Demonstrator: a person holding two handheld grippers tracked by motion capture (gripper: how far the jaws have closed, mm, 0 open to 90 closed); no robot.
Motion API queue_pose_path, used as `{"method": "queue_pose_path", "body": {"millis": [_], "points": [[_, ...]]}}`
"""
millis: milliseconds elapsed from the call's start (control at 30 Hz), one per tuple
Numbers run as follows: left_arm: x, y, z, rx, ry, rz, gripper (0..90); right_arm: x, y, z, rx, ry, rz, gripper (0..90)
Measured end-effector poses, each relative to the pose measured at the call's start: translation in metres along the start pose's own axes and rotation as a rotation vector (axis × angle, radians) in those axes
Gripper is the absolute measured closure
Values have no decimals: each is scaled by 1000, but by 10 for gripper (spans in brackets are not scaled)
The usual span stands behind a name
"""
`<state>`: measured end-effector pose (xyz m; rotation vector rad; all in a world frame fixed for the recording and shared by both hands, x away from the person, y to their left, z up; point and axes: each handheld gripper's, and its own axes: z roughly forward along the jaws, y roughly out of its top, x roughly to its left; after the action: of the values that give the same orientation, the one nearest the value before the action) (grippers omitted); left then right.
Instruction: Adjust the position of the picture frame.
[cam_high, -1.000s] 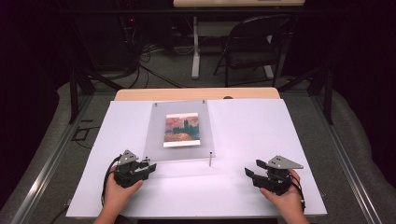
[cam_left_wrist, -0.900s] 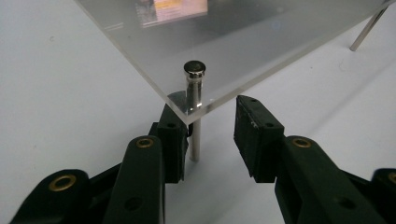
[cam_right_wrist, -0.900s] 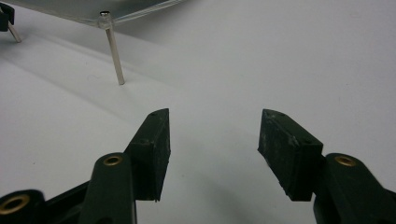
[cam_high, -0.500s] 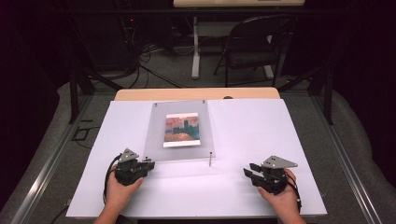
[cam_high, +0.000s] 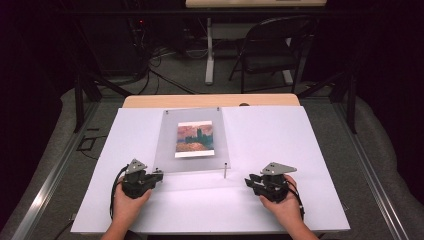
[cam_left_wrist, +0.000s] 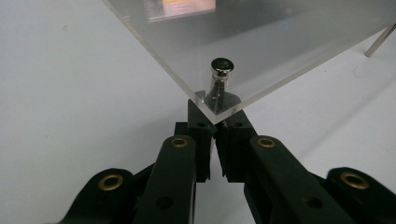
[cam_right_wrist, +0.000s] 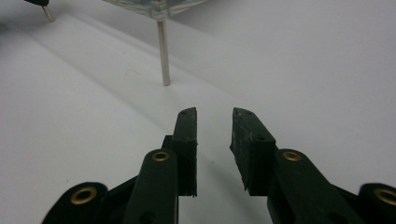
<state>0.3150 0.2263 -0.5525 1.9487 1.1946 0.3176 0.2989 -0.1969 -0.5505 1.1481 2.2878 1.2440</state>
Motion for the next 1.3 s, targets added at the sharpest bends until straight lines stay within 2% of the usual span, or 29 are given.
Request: {"method": "queue_pose_path", "body": {"millis": [367, 567, 733, 933, 1167, 1300], "points": [[0, 0, 0, -3, 1, -7, 847, 15, 14, 40, 2, 48, -22, 729], [1, 0, 0, -1, -7, -10, 847, 17, 21, 56, 2, 69, -6, 727], [1, 0, 0, -1, -5, -8, 847, 17, 25, 65, 5, 84, -9, 732], [1, 0, 0, -1, -6, -10, 847, 18, 28, 72, 11, 99, -9, 786], [1, 0, 0, 0, -6, -11, 847, 22, 32, 77, 25, 93, -53, 843], [2, 1, 0, 2, -9, -14, 847, 20, 33, 77, 31, 105, -40, 848]]}}
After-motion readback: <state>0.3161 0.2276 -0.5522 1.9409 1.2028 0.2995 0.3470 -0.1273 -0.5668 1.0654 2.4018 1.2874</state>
